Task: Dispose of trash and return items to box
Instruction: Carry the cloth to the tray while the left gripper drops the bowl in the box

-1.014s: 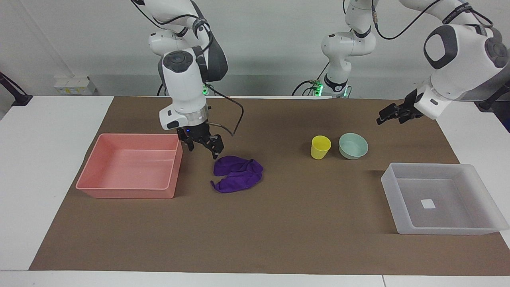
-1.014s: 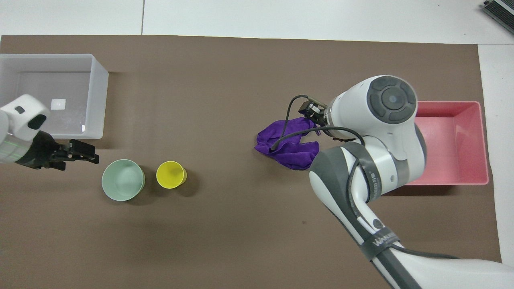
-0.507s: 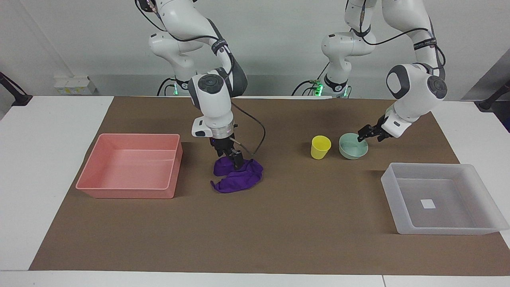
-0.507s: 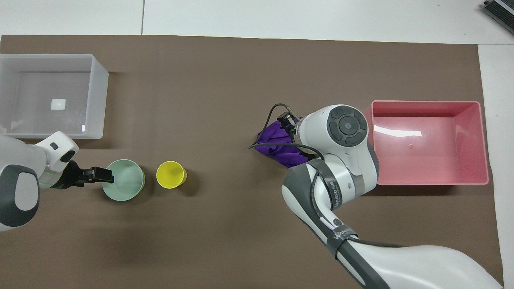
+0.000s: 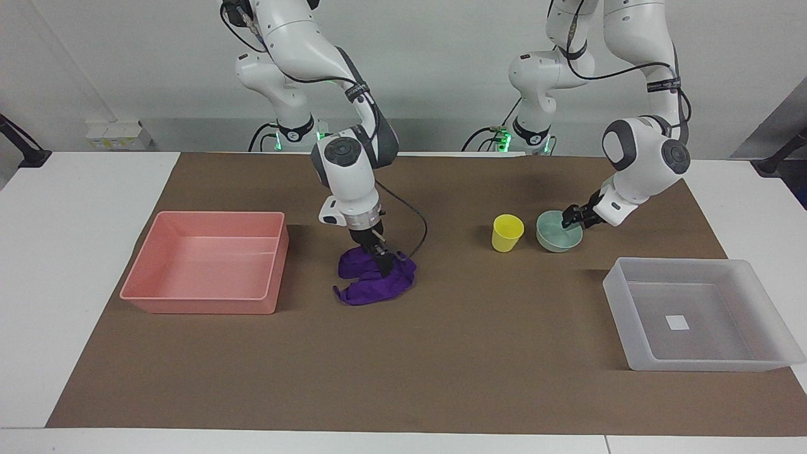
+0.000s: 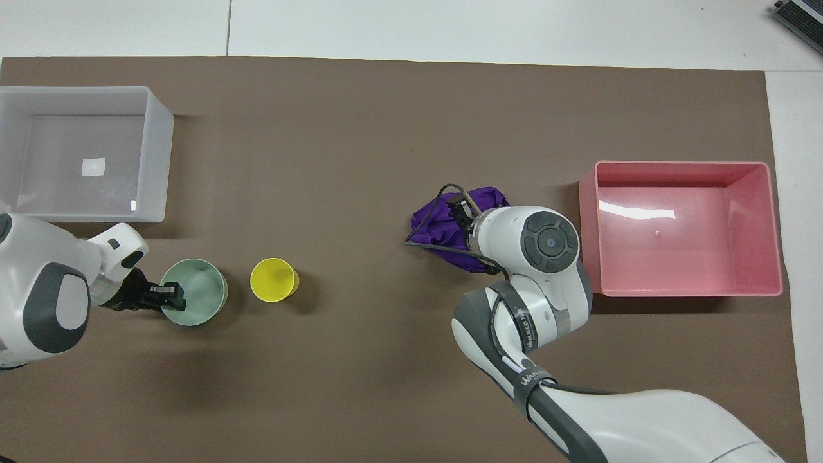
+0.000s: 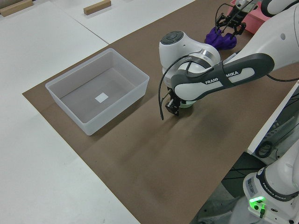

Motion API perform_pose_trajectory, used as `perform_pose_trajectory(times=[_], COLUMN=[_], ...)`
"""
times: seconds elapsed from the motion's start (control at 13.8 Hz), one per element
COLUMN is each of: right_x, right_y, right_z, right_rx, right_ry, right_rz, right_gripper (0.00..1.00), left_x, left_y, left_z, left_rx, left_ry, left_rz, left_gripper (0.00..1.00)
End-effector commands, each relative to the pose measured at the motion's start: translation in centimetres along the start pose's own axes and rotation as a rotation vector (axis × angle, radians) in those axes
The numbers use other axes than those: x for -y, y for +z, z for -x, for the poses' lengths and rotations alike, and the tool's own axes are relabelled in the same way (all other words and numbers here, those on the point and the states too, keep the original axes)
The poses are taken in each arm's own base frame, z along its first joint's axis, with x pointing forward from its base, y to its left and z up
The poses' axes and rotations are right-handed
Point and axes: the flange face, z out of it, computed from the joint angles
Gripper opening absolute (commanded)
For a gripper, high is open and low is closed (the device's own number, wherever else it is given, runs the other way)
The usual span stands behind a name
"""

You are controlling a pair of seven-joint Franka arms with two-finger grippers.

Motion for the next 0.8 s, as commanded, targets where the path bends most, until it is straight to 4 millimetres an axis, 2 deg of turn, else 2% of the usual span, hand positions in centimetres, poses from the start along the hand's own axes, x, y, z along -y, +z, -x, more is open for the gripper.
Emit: perform_pose_trajectory(times=[0.0,0.14,0.29,0.36,0.51,0.58,0.65,0.72], right_x=[0.0,1.0,1.1,1.1,1.0,0.9,0.9,1.0], right_y=[2.0,2.0,2.0,2.0,2.1,2.2,2.1,2.1], right_z=[-0.5,-1.5,-1.8,-1.7,-1.7,-1.6,-1.6,-1.4], right_rx=[-0.010,-0.024,-0.026,-0.026,-0.027,-0.026,-0.026,-0.025], right_ry=[0.077,0.083,0.087,0.084,0.079,0.076,0.078,0.072], right_rz=[-0.121,-0.205,-0.208,-0.206,-0.205,-0.202,-0.202,-0.202], right_gripper=[1.00,1.00,1.00,1.00,1.00,1.00,1.00,0.86], left_x=[-0.1,0.0,0.2,0.6,1.0,1.8,3.1,4.5], left_y=[-2.1,-4.3,-5.9,-7.4,-12.9,-16.5,-19.4,-21.8], left_z=[-1.4,-1.9,-2.0,-2.1,-2.3,-2.3,-3.3,-4.6], left_rx=[0.036,0.050,0.056,0.060,0.059,0.043,-0.001,-0.044], left_ry=[0.001,0.002,0.000,-0.006,-0.004,-0.007,-0.024,-0.039], left_rz=[0.033,0.043,0.050,0.057,0.072,0.077,0.077,0.073], left_gripper=[0.00,0.00,0.00,0.00,0.00,0.00,0.00,0.00])
